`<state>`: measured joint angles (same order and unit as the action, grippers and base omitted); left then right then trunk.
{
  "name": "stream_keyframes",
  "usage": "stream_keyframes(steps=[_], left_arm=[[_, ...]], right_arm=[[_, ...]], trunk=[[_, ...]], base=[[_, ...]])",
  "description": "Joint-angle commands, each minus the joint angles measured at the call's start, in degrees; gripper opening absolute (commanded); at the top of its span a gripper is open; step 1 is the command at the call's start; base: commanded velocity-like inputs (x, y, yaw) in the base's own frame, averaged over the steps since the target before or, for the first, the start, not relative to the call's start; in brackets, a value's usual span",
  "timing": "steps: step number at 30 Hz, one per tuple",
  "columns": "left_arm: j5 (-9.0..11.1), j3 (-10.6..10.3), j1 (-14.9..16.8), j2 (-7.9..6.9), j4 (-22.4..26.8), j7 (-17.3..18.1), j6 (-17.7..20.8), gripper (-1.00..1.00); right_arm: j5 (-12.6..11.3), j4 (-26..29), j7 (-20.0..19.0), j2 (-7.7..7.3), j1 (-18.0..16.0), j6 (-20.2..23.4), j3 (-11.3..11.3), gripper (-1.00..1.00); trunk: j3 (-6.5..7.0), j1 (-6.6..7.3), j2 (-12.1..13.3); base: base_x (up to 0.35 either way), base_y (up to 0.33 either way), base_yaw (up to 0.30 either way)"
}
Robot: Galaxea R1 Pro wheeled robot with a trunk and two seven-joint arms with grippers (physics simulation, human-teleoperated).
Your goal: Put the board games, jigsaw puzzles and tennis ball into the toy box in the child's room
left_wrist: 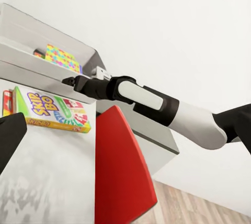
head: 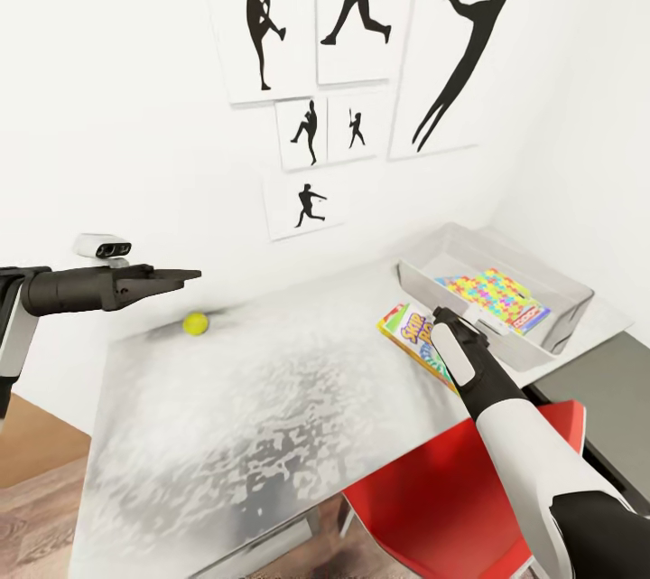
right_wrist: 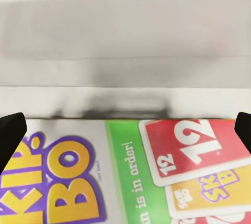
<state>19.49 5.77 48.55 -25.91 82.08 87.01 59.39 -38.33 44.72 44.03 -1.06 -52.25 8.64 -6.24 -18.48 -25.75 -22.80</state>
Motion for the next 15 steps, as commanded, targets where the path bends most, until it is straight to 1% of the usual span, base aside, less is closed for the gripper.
stream_keyframes(steps=[1, 15], left_arm=[[0.0, 0.0, 0.0, -0.02, 0.0, 0.2, 0.6, 1.00], [0.1, 0.2, 0.0, -0.02, -0.1, 0.2, 0.6, 1.00]], right_arm=[[-0.2, 0.1, 0.4, -0.08, -0.1, 0.4, -0.3, 1.00], [-0.2, 0.2, 0.4, -0.18, -0.1, 0.4, -0.3, 1.00]], trunk=[[-0.20, -0.03, -0.1], [-1.49, -0.03, -0.1]], base=[[0.000, 0.000, 0.000], [0.000, 0.000, 0.000]])
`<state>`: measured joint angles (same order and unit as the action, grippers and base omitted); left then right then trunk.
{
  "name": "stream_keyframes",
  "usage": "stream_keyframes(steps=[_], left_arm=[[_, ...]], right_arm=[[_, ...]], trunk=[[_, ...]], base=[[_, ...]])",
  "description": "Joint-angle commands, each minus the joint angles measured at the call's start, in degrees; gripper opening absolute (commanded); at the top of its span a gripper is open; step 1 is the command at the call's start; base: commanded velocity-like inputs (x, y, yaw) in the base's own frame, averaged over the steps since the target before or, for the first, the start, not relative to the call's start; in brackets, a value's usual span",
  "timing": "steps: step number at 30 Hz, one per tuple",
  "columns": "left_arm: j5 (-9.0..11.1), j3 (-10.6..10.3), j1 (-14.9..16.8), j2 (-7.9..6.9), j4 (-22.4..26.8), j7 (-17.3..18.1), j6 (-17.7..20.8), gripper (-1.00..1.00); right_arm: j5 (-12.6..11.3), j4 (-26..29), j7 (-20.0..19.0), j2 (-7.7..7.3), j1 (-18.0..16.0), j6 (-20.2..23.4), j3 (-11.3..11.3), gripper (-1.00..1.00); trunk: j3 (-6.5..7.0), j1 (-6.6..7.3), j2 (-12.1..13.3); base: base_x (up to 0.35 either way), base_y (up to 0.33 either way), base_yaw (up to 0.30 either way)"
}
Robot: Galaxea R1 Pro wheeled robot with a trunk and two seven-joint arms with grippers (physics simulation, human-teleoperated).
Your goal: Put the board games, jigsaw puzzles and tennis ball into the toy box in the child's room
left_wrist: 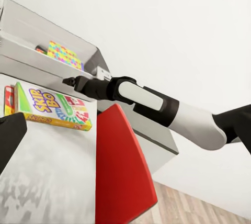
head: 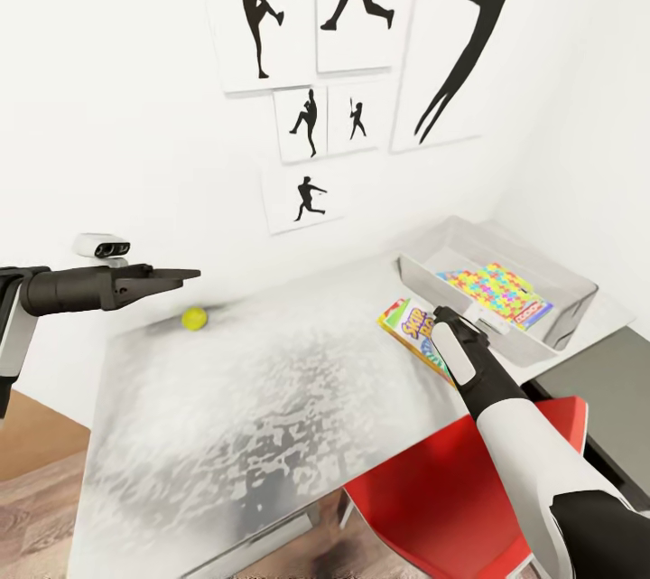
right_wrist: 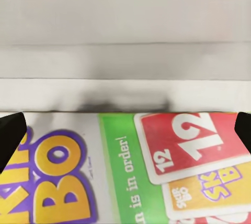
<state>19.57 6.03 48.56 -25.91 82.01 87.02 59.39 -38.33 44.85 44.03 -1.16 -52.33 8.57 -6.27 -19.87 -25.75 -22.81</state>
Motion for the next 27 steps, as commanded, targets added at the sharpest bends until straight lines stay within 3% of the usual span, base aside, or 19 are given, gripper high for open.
stream_keyframes(steps=[1, 27], left_arm=[[0.0, 0.0, 0.0, 0.01, 0.0, 0.2, 0.6, 1.00], [-0.1, 0.1, 0.0, 0.07, -0.1, 0.2, 0.6, 1.00]], right_arm=[[-0.2, 0.1, 0.4, -0.11, 0.0, 0.4, -0.3, 1.00], [-0.2, 0.1, 0.4, -1.21, -0.2, 0.5, 0.0, 1.00]], trunk=[[-0.20, -0.03, -0.1], [-0.67, -0.03, -0.1]], base=[[0.000, 0.000, 0.000], [0.000, 0.000, 0.001]])
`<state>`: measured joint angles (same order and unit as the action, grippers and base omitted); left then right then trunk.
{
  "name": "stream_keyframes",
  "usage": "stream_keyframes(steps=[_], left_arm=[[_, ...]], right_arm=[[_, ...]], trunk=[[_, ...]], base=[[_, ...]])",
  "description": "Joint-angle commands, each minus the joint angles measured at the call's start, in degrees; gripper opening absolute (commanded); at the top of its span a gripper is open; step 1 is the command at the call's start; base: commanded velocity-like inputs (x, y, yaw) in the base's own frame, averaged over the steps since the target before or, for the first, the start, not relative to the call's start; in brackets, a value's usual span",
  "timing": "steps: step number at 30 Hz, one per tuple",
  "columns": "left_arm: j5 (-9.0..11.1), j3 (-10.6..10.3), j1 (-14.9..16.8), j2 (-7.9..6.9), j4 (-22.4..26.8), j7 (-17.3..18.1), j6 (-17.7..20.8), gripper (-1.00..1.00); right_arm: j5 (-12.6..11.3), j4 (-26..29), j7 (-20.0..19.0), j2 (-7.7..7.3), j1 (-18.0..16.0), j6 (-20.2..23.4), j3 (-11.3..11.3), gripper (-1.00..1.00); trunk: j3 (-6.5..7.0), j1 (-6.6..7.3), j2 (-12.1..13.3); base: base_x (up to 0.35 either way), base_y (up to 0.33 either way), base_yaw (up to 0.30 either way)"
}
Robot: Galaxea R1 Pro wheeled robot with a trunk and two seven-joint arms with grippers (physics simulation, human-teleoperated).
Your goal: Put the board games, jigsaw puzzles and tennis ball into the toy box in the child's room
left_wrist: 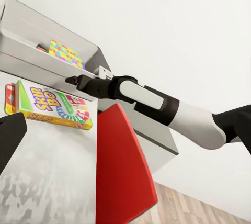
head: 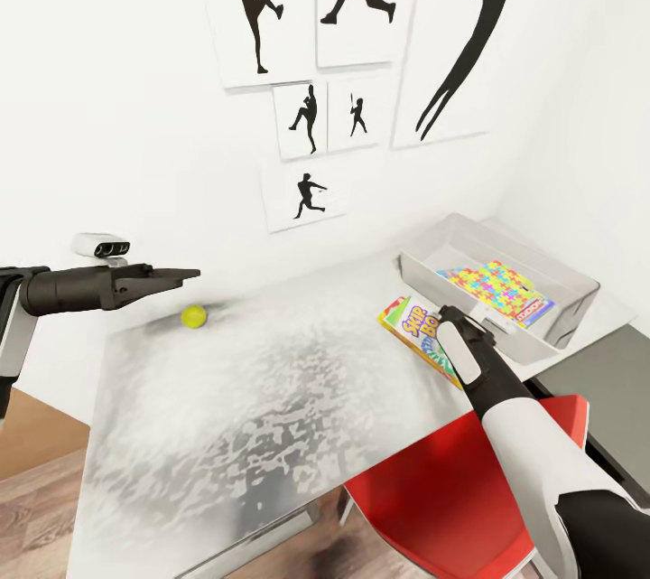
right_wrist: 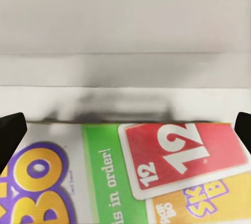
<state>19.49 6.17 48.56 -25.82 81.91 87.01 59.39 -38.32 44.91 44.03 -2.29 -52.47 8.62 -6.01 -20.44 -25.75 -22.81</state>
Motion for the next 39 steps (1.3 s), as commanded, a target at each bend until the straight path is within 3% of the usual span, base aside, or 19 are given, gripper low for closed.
stream_keyframes(steps=[1, 19, 39], left_arm=[[0.0, 0.0, 0.0, -0.02, 0.0, 0.2, 0.6, 1.00], [0.0, 0.0, 0.0, -0.02, 0.0, 0.2, 0.6, 1.00], [0.0, 0.0, 0.0, 0.05, 0.0, 0.2, 0.6, 1.00]], right_arm=[[-0.2, 0.1, 0.4, -0.07, -0.1, 0.4, -0.3, 1.00], [-0.2, 0.0, 0.4, -0.10, -1.4, 0.4, -0.3, 1.00], [-0.2, 0.0, 0.4, -1.91, -1.4, 0.4, -0.2, 1.00]], trunk=[[-0.10, -0.03, -0.1], [-0.78, -0.03, -0.1], [-1.88, -0.03, -0.1]], base=[[0.000, 0.000, 0.038], [0.000, 0.000, 0.096], [0.000, 0.000, 0.112]])
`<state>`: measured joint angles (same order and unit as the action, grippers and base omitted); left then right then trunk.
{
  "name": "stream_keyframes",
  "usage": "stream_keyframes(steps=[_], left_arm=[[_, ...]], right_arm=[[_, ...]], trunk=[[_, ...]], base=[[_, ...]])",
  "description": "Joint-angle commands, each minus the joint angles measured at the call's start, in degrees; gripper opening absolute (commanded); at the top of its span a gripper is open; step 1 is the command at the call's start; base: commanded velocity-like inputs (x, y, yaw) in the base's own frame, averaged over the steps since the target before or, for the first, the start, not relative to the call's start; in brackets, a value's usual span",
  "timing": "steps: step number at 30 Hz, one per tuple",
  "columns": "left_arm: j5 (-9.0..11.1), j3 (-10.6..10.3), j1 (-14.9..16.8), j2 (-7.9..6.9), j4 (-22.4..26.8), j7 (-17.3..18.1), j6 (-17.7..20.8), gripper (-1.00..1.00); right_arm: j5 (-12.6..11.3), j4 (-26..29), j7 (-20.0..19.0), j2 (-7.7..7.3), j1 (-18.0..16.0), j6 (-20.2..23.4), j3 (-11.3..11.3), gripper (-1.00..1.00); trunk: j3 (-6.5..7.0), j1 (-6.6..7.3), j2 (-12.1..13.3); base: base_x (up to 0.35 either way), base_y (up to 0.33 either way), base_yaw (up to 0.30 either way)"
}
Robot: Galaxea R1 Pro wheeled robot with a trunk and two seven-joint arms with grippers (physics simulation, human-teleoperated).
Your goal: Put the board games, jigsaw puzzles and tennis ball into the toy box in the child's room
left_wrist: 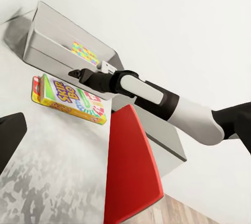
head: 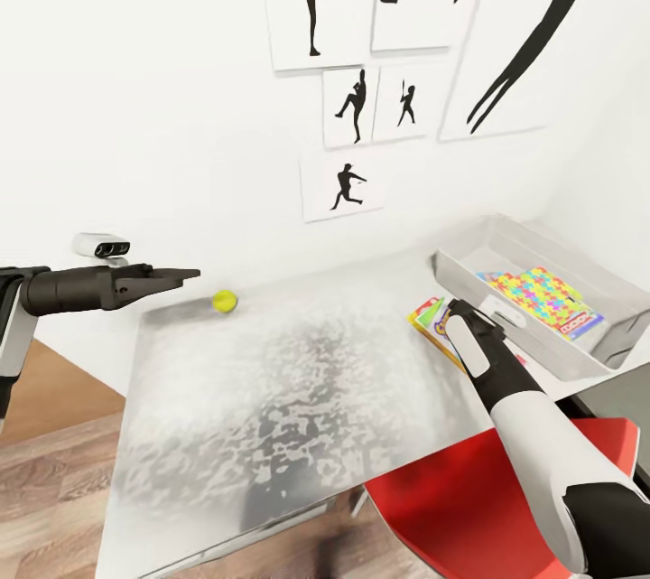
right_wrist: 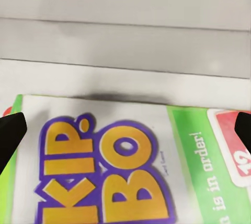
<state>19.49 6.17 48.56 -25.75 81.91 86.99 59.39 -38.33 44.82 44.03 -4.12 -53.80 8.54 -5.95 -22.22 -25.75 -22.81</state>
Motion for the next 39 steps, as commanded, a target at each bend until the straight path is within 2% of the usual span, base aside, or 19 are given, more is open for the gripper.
stream_keyframes(steps=[1, 9, 18, 34, 39], left_arm=[[0.0, 0.0, 0.0, -0.01, 0.0, 0.2, 0.6, 1.00], [0.0, 0.0, 0.0, 0.00, 0.0, 0.2, 0.6, 1.00], [0.0, -0.1, 0.0, 0.00, 0.0, 0.2, 0.6, 1.00], [-0.1, -0.1, 0.0, -0.08, 0.0, 0.1, 0.6, 1.00], [-0.1, -0.1, 0.0, -0.08, 0.0, 0.1, 0.6, 1.00]], right_arm=[[-0.2, 0.1, 0.4, -0.09, -0.1, 0.4, -0.3, 1.00], [-0.2, 0.1, 0.4, -0.13, -0.1, 0.4, -0.3, 1.00], [-0.2, 0.2, 0.4, -0.83, -0.1, 0.4, -0.2, 1.00], [-0.3, 1.0, 0.4, -0.93, -0.2, 0.5, -0.2, 1.00], [-0.3, 2.3, 0.5, -1.87, -0.2, 0.6, -0.2, 1.00]], trunk=[[-0.10, -0.03, -0.1], [-0.26, -0.03, -0.1], [-0.70, -0.03, -0.1], [-1.17, -0.03, -0.1], [-1.51, -0.03, -0.1]], base=[[0.000, 0.000, 0.008], [0.000, 0.000, 0.002], [0.000, 0.000, 0.000], [0.000, 0.000, 0.000], [0.000, 0.000, 0.000]])
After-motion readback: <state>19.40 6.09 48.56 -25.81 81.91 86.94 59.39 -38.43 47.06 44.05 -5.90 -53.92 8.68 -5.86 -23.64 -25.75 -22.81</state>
